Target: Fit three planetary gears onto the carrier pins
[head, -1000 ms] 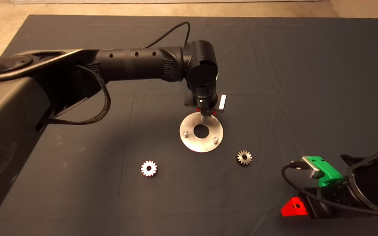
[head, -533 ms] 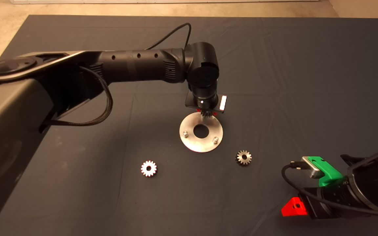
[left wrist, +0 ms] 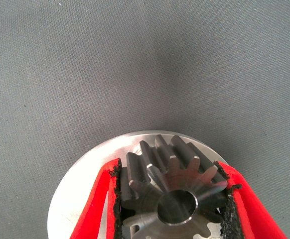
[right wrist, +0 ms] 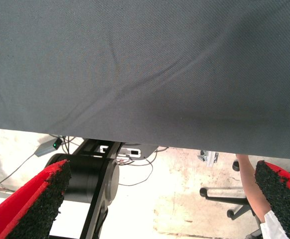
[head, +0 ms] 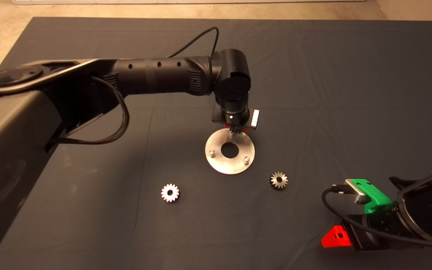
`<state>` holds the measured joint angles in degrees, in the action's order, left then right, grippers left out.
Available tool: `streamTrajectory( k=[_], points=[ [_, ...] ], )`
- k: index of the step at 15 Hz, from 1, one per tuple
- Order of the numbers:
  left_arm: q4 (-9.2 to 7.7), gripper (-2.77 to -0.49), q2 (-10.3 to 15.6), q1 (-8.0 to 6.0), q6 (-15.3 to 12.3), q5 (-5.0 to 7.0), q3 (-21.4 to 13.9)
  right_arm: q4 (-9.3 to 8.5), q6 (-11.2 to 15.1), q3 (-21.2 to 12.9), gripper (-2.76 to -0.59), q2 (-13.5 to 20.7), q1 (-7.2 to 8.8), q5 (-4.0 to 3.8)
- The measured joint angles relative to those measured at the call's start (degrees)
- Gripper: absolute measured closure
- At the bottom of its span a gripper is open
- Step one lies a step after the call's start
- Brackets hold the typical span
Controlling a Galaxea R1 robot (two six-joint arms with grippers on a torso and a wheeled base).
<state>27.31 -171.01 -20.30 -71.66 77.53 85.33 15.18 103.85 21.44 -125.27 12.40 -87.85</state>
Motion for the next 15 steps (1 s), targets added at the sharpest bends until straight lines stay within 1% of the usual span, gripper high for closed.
streamTrajectory(
  k=[13,15],
  points=[
    [0.13,-0.91,0.1,-0.07,0.0,0.37,-0.5,0.00,0.0,0.0,-2.75,0.0,0.00,-0.02],
    [0.02,-0.91,0.1,-0.21,0.0,0.89,-0.5,0.01,0.0,0.0,-2.75,0.0,0.00,-0.02]
  ],
)
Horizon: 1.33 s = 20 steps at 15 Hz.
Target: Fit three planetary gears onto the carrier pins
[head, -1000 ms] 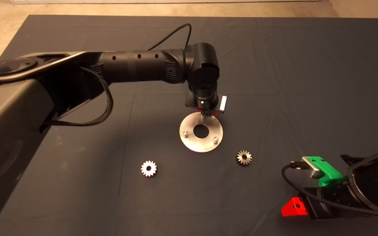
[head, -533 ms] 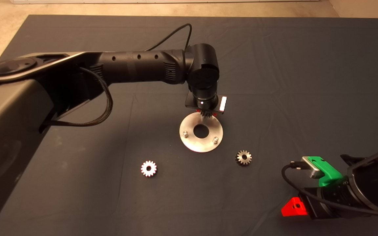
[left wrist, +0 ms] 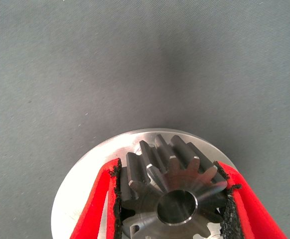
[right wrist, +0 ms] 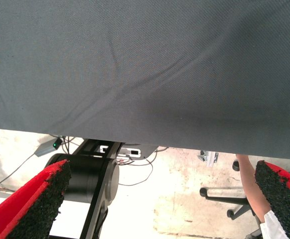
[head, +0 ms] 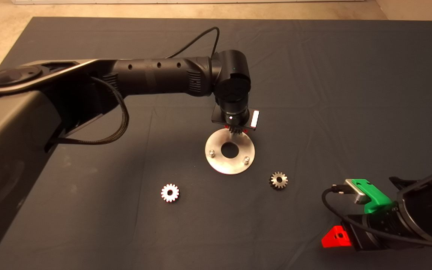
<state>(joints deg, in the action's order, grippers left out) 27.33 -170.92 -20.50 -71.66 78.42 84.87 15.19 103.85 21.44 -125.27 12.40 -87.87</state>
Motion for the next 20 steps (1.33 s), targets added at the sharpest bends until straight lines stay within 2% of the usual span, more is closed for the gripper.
streamTrajectory(
  k=[3,4,5,6,7,10,18,20],
  points=[
    [-0.16,-0.91,0.0,-0.11,0.0,0.71,0.0,-0.01,0.0,0.0,-2.75,0.0,0.00,0.00],
    [-0.38,-0.91,0.0,0.06,0.0,1.72,0.2,0.00,0.0,0.0,-2.75,0.0,0.00,0.02],
    [-0.49,-0.91,0.6,0.99,-0.3,2.05,0.5,-0.01,0.0,0.0,-2.75,0.1,-0.06,0.05],
    [-1.09,-0.91,0.9,1.02,-0.4,2.27,0.6,-0.04,0.0,0.0,-2.75,0.0,-0.02,-0.15],
    [-1.43,-0.91,0.9,0.99,-0.4,2.61,0.6,-0.04,0.0,0.0,-2.75,-0.1,0.00,0.00],
    [-1.87,-0.91,0.9,0.80,-0.3,3.22,0.9,-0.06,0.0,0.0,-2.75,-0.1,-0.03,-0.02],
    [-2.04,-0.97,0.9,0.83,-0.3,3.68,1.0,-0.06,0.0,0.0,-2.75,-0.1,-0.02,0.00],
    [-2.06,-1.05,0.9,0.96,-0.3,4.44,1.3,-0.06,0.0,0.0,-2.75,-0.1,-0.02,-0.02]
  ],
)
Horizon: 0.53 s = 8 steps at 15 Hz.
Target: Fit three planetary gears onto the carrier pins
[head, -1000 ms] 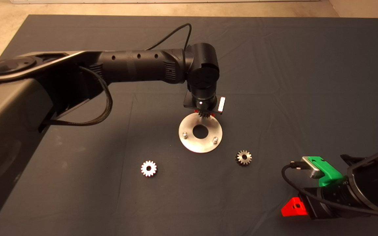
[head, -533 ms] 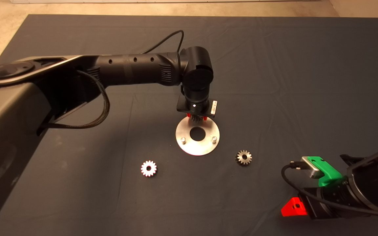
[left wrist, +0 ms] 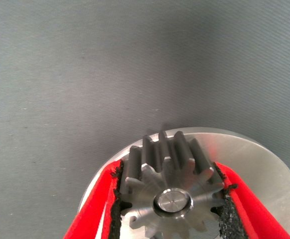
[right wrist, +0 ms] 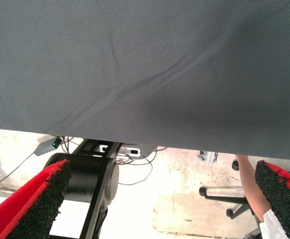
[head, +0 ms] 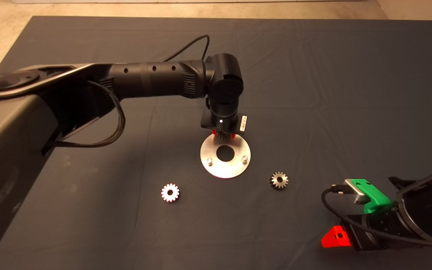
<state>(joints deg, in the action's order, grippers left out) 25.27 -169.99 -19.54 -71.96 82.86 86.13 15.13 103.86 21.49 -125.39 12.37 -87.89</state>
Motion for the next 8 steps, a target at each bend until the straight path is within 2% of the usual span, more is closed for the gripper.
streamTrajectory(
  k=[2,4,6,7,8],
  points=[
    [-0.22,-1.15,0.3,-0.40,0.0,0.43,0.0,0.00,0.0,0.0,-2.75,0.0,0.01,0.00],
    [-0.28,-1.18,0.3,-2.10,0.0,0.81,0.0,0.02,0.0,0.0,-2.75,0.0,0.00,0.02],
    [-0.41,-1.31,0.6,-5.80,0.0,1.14,0.0,0.02,0.0,0.0,-2.75,0.0,0.00,0.02],
    [-1.08,-1.32,0.9,-8.15,0.1,1.14,0.0,0.02,0.0,0.0,-2.75,0.0,0.00,0.01],
    [-2.52,-1.42,1.3,-10.39,0.1,1.14,0.0,0.00,0.0,0.0,-2.75,0.0,0.00,0.00]
  ],
)
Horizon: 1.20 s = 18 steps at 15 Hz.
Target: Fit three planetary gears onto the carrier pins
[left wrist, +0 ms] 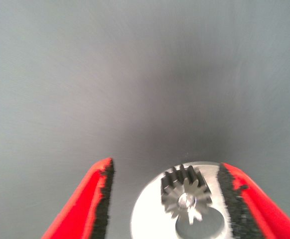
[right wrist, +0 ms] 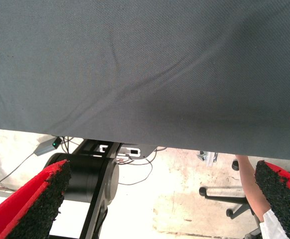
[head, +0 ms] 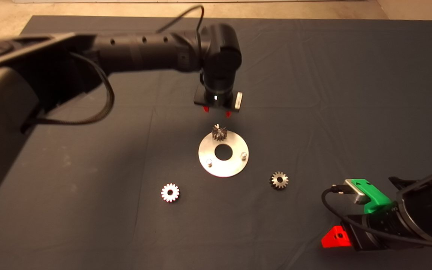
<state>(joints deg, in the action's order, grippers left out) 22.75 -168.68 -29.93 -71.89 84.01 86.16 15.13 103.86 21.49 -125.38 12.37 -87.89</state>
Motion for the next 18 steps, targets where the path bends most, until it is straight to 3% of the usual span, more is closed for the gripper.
streamTrajectory(
  k=[1,2,4,7,9,10,11,12,13,14,16,18],
  points=[
    [-1.41,-1.44,0.5,-1.83,0.0,0.02,0.0,0.00,0.0,0.0,-2.75,0.0,0.00,0.00],
    [-1.76,-1.44,1.1,-2.45,0.0,0.04,-0.6,0.00,0.0,0.0,-2.75,0.0,0.00,0.02],
    [-2.74,-1.61,3.3,-1.63,-0.8,0.17,-5.2,0.02,0.0,0.0,-2.75,0.0,0.00,-0.02],
    [-3.40,-1.62,8.7,-1.22,-4.5,0.33,-18.7,0.02,0.0,0.0,-2.75,0.0,0.00,0.02],
    [-3.87,-1.62,15.1,-0.60,-7.3,0.01,-28.4,0.02,0.0,0.0,-2.75,0.0,-0.02,0.02],
    [-3.86,-1.70,19.4,0.57,-8.9,0.23,-32.0,0.02,0.0,0.0,-2.75,0.1,-0.02,-0.02],
    [-3.86,-1.75,23.3,2.15,-10.5,1.20,-34.9,0.02,0.0,0.0,-2.75,0.1,-0.04,-0.02],
    [-3.86,-1.75,26.5,3.82,-12.1,2.84,-37.6,0.05,0.0,0.0,-2.75,0.1,-0.11,0.00],
    [-3.88,-1.77,27.9,5.13,-13.9,4.28,-40.1,0.05,0.0,0.0,-2.75,0.1,-0.11,0.16],
    [-3.75,-1.85,27.8,6.31,-15.1,4.34,-41.7,0.06,-0.1,0.0,-2.75,0.1,-0.11,0.22],
    [-2.71,-1.88,26.3,9.41,-16.7,3.02,-43.0,0.13,-0.1,0.1,-2.75,0.3,-0.17,0.05],
    [-1.75,-2.00,26.5,10.91,-18.3,2.73,-43.6,0.24,-0.1,0.1,-2.75,0.4,-0.15,-0.06]
  ],
)
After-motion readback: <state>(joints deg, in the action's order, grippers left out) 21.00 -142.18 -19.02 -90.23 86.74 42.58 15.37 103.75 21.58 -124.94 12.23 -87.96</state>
